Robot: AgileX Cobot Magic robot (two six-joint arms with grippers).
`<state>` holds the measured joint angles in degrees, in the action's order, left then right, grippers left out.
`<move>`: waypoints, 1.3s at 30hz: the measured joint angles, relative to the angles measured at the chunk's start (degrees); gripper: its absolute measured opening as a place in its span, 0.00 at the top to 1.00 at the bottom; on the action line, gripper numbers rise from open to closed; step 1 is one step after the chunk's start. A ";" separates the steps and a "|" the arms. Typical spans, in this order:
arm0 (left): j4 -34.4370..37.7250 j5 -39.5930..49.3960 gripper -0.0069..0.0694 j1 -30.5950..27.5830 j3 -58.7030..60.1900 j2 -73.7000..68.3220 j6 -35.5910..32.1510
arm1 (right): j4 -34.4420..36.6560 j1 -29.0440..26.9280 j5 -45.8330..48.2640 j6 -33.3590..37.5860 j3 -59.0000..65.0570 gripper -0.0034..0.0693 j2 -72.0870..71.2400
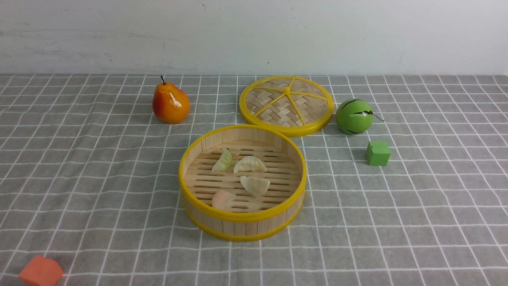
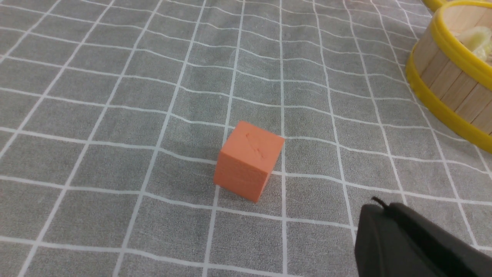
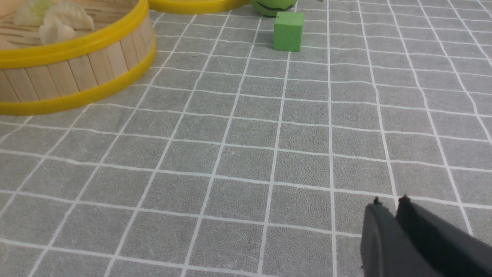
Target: Put the dumplings into the steamer on the table with the grey tablecloth.
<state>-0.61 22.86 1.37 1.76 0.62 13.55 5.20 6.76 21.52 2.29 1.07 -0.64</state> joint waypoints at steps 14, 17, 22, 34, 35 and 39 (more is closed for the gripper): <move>0.00 0.00 0.93 0.00 0.00 0.00 0.00 | 0.00 0.00 0.00 0.00 0.00 0.85 0.00; 0.00 0.00 0.93 0.00 0.00 0.00 0.00 | 0.00 0.00 0.00 0.00 0.00 0.85 0.00; 0.00 0.00 0.93 0.00 0.00 0.00 0.00 | 0.00 0.00 0.00 0.00 0.00 0.84 0.00; 0.00 0.00 0.93 0.00 0.00 0.00 0.00 | 0.00 0.00 0.00 0.00 0.00 0.82 0.00; 0.00 0.00 0.93 0.00 0.00 0.00 0.00 | 0.00 0.00 0.00 0.00 0.00 0.82 0.00; 0.00 0.00 0.92 0.00 0.00 0.00 0.00 | 0.00 0.00 0.00 0.00 0.00 0.81 0.00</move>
<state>-0.61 22.86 1.37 1.76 0.62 13.55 5.20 6.76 21.52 2.29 1.07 -0.64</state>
